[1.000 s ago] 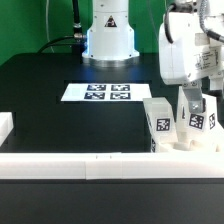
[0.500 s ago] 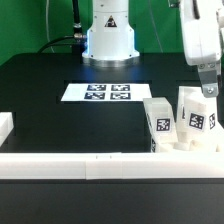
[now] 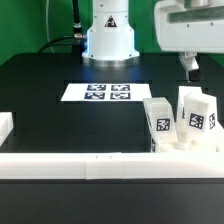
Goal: Assemble stool
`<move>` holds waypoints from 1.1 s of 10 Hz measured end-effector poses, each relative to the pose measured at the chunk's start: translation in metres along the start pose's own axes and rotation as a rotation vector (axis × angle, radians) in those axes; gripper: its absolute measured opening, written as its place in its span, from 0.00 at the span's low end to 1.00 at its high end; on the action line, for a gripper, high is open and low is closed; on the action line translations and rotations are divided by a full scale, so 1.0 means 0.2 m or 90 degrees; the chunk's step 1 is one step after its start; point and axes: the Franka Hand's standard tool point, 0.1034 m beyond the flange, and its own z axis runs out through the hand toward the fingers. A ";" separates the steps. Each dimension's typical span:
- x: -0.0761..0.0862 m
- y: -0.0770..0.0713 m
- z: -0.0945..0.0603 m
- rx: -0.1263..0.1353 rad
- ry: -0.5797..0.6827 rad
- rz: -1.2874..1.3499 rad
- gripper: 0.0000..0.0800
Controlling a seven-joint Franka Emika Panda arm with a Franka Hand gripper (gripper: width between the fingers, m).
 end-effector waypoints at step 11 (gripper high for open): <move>0.05 -0.01 0.00 -0.097 0.004 -0.590 0.81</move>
Offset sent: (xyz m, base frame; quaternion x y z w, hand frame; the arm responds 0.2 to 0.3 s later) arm 0.0000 0.0000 0.0000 0.0000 0.0000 -0.1938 0.9810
